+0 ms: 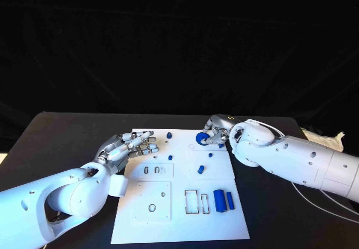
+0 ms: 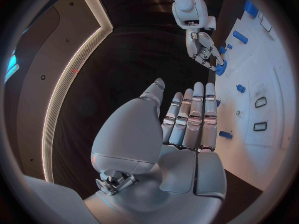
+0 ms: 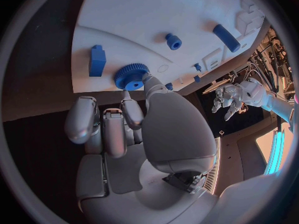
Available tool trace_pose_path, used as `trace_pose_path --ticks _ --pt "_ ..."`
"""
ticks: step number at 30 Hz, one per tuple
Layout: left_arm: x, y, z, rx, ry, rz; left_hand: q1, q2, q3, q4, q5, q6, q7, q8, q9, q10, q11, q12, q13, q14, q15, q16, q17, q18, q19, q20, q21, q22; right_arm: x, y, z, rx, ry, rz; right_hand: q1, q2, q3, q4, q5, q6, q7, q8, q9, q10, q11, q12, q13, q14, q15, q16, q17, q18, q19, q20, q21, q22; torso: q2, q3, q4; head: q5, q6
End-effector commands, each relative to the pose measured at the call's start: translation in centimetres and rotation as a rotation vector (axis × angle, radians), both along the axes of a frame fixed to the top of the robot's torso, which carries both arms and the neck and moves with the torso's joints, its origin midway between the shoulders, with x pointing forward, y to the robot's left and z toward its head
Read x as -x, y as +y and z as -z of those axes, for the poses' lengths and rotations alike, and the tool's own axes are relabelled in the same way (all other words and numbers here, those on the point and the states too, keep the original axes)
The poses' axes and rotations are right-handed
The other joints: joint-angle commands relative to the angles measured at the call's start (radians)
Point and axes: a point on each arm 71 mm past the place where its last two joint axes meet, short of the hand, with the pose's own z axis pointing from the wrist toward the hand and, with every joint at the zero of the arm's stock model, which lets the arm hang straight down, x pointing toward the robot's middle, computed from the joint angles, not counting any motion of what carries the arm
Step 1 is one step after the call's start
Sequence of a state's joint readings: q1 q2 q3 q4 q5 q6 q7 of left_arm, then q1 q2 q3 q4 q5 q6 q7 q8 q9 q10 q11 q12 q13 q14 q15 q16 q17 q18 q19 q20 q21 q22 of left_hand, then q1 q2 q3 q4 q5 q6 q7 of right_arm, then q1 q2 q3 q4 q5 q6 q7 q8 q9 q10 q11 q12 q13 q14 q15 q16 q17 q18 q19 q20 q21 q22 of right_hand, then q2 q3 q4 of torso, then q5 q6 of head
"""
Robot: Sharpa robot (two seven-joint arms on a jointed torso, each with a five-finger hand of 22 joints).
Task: Assemble the parts on the task board
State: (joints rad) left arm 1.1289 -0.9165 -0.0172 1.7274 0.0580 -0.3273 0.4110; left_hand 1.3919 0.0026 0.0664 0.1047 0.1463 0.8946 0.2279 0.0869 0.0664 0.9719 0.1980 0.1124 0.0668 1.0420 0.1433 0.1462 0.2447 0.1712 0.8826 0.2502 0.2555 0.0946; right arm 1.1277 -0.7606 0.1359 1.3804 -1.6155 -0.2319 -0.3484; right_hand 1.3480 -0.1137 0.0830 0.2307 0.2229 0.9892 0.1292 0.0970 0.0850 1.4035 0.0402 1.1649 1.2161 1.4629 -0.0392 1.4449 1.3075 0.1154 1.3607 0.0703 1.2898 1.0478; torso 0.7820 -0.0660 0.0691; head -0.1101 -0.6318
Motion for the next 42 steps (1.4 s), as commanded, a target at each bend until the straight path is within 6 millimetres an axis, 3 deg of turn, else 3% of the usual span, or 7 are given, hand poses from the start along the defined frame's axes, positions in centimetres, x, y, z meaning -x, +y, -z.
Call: trace_pose_path --ticks 1,6,10,25,32,42 --pt "0.0 -0.3 -0.2 0.017 -0.007 0.02 0.004 0.008 0.002 -0.007 -0.003 -0.006 0.028 0.004 0.001 -0.005 -0.001 0.006 -0.001 0.002 0.002 -0.005 -0.002 0.011 -0.004 0.003 -0.005 -0.001 0.0 0.1 0.0 0.023 -0.011 0.012 0.006 0.009 0.001 0.004 0.005 0.011 -0.002 0.009 0.002 0.007 -0.002 0.003 0.003 0.069 0.003 0.006 0.045 -0.018 0.008 -0.003 0.006 0.004 0.001 -0.0003 0.0001 -0.001 -0.001" --pt "0.0 -0.3 -0.2 0.018 -0.007 0.02 0.004 0.008 0.002 -0.008 -0.003 -0.006 0.027 0.004 0.001 -0.005 -0.001 0.007 -0.001 0.002 0.002 -0.005 -0.002 0.011 -0.004 0.003 -0.006 -0.002 -0.1 0.1 0.1 0.042 -0.006 0.012 0.026 0.02 0.008 -0.006 0.002 0.032 -0.007 0.02 0.007 0.01 -0.007 0.008 0.012 0.07 -0.002 0.009 0.051 -0.02 0.012 -0.006 0.015 0.017 0.0 0.0003 0.0006 -0.001 -0.003" --pt "0.0 -0.2 -0.2 0.019 -0.008 0.021 0.004 0.008 0.003 -0.008 -0.003 -0.006 0.027 0.004 0.001 -0.005 -0.001 0.007 -0.001 0.002 0.002 -0.005 -0.002 0.011 -0.004 0.003 -0.006 -0.002 -0.1 0.0 0.2 0.052 0.004 0.014 0.051 0.036 0.028 -0.02 -0.037 0.056 -0.012 0.031 0.013 0.012 -0.012 0.01 0.02 0.071 -0.006 0.015 0.06 -0.022 0.016 -0.01 0.023 0.029 0.0 0.0001 0.0004 0.0 -0.004" --pt "0.0 0.0 -0.2 0.018 -0.01 0.018 0.004 0.008 0.003 -0.008 -0.003 -0.006 0.027 0.004 0.001 -0.005 -0.001 0.007 -0.001 0.002 0.002 -0.005 -0.002 0.011 -0.004 0.003 -0.006 -0.002 0.1 0.6 0.0 0.034 -0.023 0.0 0.081 0.061 0.068 -0.045 -0.041 0.095 -0.027 0.047 0.024 0.019 -0.025 0.015 0.035 0.072 -0.016 0.019 0.067 -0.024 0.02 -0.018 0.032 0.044 0.0 -0.0002 -0.0004 0.0 -0.005" --pt "-0.1 0.4 -0.2 0.016 -0.014 0.007 0.004 0.008 0.003 -0.008 -0.003 -0.005 0.027 0.005 0.001 -0.005 -0.001 0.008 -0.001 0.003 0.002 -0.006 -0.003 0.011 -0.004 0.003 -0.006 -0.002 1.3 2.9 -1.5 -0.01 -0.149 -0.07 0.079 0.06 0.085 -0.05 -0.012 0.097 -0.028 0.046 0.026 0.02 -0.026 0.012 0.037 0.072 -0.018 0.019 0.068 -0.026 0.025 -0.021 0.04 0.057 -0.001 0.0005 0.0034 0.0 0.0" --pt "-0.6 1.5 0.0 0.006 -0.022 -0.021 0.004 0.008 0.003 -0.009 -0.003 -0.005 0.027 0.005 0.001 -0.004 -0.002 0.009 -0.001 0.003 0.002 -0.006 -0.003 0.012 -0.003 0.003 -0.006 -0.002 2.9 7.5 -2.6 0.001 -0.236 -0.179 0.07 0.054 0.088 -0.048 -0.015 0.096 -0.027 0.044 0.027 0.02 -0.026 0.008 0.037 0.072 -0.017 0.019 0.068 -0.027 0.025 -0.021 0.042 0.06 0.0 -0.0007 0.0047 0.006 0.005"
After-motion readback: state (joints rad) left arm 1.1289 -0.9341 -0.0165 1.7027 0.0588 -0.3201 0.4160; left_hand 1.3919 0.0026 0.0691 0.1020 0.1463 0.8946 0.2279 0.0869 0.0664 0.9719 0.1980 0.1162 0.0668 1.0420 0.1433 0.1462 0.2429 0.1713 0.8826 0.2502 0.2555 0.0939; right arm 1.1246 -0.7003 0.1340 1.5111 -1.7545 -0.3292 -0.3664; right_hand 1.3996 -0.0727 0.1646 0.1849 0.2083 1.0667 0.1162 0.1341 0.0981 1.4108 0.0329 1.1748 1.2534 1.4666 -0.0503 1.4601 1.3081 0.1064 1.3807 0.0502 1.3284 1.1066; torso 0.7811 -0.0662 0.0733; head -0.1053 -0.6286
